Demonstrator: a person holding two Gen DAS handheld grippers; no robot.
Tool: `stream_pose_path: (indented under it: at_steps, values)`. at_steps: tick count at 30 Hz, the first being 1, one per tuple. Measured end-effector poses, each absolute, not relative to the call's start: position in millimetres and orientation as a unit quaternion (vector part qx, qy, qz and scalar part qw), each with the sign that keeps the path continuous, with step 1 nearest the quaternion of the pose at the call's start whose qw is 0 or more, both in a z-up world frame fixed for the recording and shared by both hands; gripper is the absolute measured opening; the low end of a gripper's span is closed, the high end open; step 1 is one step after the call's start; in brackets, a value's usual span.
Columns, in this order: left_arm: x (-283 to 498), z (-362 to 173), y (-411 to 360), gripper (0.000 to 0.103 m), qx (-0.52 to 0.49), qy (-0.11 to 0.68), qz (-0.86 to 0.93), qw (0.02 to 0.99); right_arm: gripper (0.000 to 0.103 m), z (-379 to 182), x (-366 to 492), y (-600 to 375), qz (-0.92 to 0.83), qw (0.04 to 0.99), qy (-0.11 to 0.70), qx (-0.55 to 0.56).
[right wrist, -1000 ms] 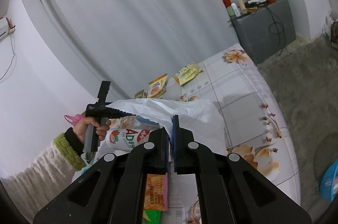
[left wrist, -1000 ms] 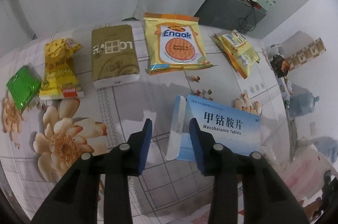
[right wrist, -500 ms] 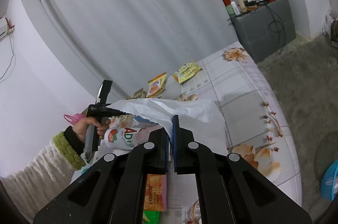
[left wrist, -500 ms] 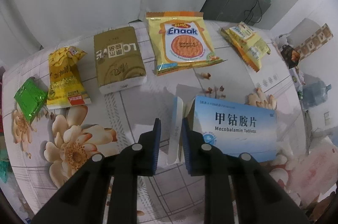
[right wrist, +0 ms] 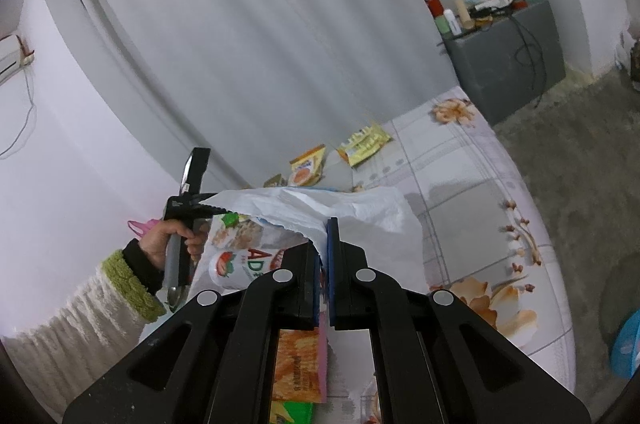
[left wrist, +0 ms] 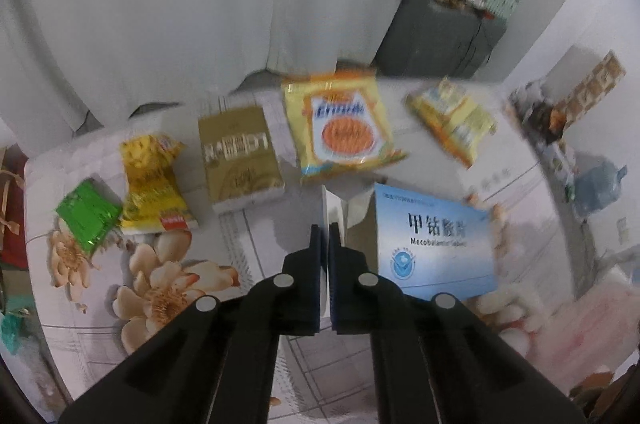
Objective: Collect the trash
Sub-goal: 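Close the left tool on the blue medicine box and lift it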
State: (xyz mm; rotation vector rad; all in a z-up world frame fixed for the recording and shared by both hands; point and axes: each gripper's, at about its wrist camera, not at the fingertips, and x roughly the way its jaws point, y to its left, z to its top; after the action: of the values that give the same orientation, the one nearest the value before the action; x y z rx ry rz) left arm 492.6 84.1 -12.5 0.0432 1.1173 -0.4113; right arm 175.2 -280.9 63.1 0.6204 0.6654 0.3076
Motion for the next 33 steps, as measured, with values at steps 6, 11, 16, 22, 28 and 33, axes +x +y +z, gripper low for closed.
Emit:
stream_pose_path:
  at_steps: [6,11,16,22,28,33]
  values:
    - [471,36,83,0.002,0.003,0.476,-0.210,0.854,0.001,82,163,-282,0.151,0.895,0.295,0.297]
    - [439,87,77,0.001,0.000,0.423,-0.234,0.875,0.001,95,152,-286,0.156,0.897,0.279,0.304]
    - [399,116,62,0.001,0.020,0.389,-0.256,0.885,0.001,102,141,-294,0.173,0.888,0.271,0.330]
    - [351,138,52,0.001,0.028,0.362,-0.285,0.887,0.001,87,139,-303,0.210,0.847,0.289,0.394]
    - [315,133,43,0.001,0.040,0.349,-0.297,0.888,0.005,39,140,-300,0.188,0.812,0.380,0.402]
    - [302,108,37,0.001,0.031,0.367,-0.313,0.875,0.008,-7,138,-298,0.140,0.778,0.463,0.400]
